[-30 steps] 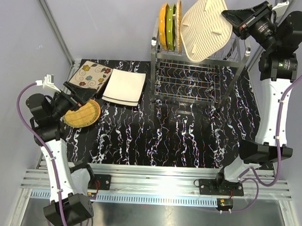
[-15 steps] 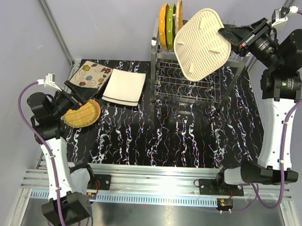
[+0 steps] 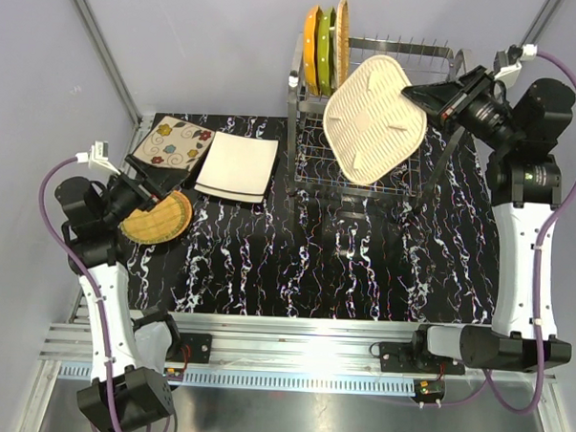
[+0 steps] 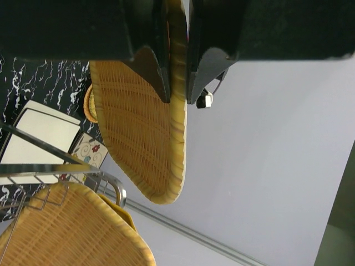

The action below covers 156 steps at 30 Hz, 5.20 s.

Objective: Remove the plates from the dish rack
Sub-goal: Place the plate on the table, then grab a plate with the left arm

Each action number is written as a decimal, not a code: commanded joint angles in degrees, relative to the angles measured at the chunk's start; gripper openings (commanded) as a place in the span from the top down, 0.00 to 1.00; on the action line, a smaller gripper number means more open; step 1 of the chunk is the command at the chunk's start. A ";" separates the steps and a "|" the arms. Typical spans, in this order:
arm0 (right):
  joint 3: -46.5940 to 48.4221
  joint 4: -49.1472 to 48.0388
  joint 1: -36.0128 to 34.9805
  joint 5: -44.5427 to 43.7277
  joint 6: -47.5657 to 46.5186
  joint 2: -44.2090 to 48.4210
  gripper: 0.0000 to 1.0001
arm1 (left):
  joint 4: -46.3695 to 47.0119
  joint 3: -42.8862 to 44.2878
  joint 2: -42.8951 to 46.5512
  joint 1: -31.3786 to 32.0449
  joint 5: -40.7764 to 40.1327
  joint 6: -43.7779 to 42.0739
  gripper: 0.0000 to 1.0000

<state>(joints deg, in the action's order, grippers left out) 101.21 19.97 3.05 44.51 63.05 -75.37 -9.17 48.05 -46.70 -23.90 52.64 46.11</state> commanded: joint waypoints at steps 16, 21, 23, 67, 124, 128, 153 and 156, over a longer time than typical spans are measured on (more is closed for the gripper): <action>-22.18 -2.21 -9.99 -2.06 -16.89 6.82 1.00 | -1.29 -4.45 0.82 4.48 0.97 1.18 0.01; -26.41 -3.53 -12.71 -3.55 -21.55 6.20 1.00 | -1.47 -5.95 1.26 4.65 1.41 1.35 0.01; -27.82 -4.15 -14.11 -4.52 -24.01 5.68 1.00 | -1.38 -6.48 1.52 4.65 1.41 1.44 0.01; -42.58 -21.53 -57.08 -35.71 -81.84 -10.93 1.00 | -3.57 -11.49 5.04 5.18 -1.40 -0.22 0.01; -39.86 9.03 -37.26 -12.79 -81.43 14.20 0.00 | -15.94 23.20 -9.78 37.05 -39.25 -9.36 0.04; -41.53 10.44 -23.48 -7.17 -77.64 15.26 0.00 | -22.28 40.33 -22.27 51.72 -52.79 -13.40 0.10; -50.23 3.42 -9.99 -3.91 -70.70 16.22 0.00 | -13.78 89.06 -61.14 64.51 -62.49 -18.60 0.42; -51.46 2.62 -9.99 -3.64 -69.64 16.84 0.00 | -11.67 89.41 -62.99 64.51 -62.40 -18.16 0.43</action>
<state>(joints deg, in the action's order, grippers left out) 50.61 25.61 -7.38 38.87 -8.27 -59.83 -28.53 136.14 -108.18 40.42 -9.39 27.49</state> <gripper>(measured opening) 0.994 0.580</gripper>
